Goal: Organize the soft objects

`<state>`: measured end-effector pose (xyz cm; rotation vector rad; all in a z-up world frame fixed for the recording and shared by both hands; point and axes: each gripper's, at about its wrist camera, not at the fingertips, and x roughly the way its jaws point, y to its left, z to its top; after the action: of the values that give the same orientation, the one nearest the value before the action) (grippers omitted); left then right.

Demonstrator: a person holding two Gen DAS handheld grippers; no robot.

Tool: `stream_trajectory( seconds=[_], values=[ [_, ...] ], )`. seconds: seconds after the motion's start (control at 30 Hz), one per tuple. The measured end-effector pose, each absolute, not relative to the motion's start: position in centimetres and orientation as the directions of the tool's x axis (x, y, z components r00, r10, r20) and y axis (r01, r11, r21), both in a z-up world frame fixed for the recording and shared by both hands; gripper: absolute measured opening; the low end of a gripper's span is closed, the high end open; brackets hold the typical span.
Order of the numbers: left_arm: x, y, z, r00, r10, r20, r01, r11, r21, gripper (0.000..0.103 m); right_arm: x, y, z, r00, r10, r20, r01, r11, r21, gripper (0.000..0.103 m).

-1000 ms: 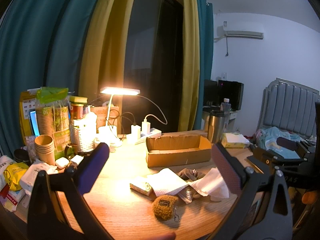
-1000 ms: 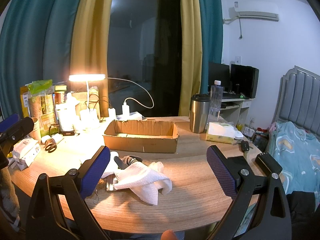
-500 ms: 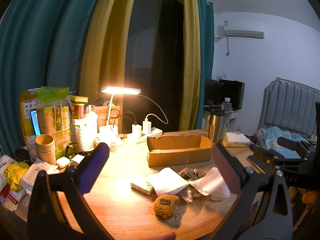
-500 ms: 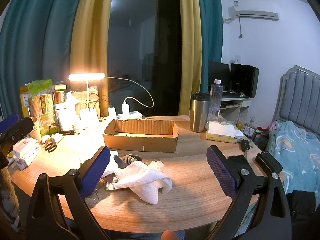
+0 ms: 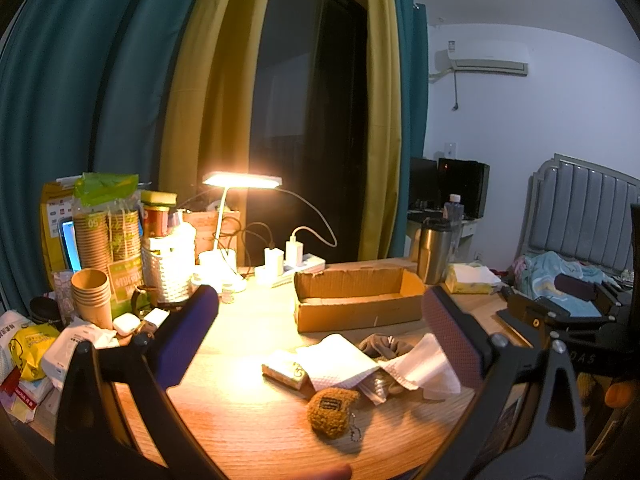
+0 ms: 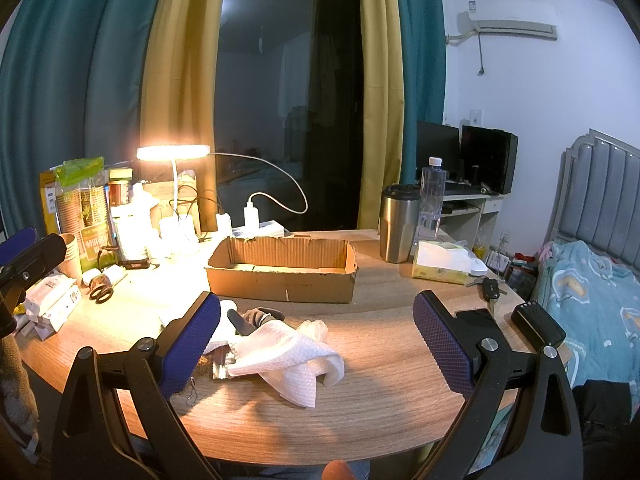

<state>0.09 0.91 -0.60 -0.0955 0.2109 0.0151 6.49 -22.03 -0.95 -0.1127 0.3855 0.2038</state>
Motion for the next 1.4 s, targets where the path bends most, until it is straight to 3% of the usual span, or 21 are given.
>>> stream_trajectory(
  seconds=[0.83,1.03,1.4],
  values=[
    [0.3,1.1,-1.1,0.974,0.006,-0.225,-0.026,0.996,-0.085,0.103,6.8,-21.9,-1.0,0.905,0.174,-0.388,-0.218,0.973,-0.072,0.099],
    [2.2,0.9,-2.0,0.962,0.007,-0.272,-0.026,0.997,-0.067,0.103,7.7,-22.9,-3.0,0.895,0.172,-0.411,-0.218,0.974,-0.068,0.099],
    [7.8,1.6,-6.6,0.89,0.015,-0.457,-0.05,0.997,-0.065,0.102,12.3,-23.3,-6.6,0.829,0.152,-0.538,-0.211,0.976,-0.05,0.099]
  ],
)
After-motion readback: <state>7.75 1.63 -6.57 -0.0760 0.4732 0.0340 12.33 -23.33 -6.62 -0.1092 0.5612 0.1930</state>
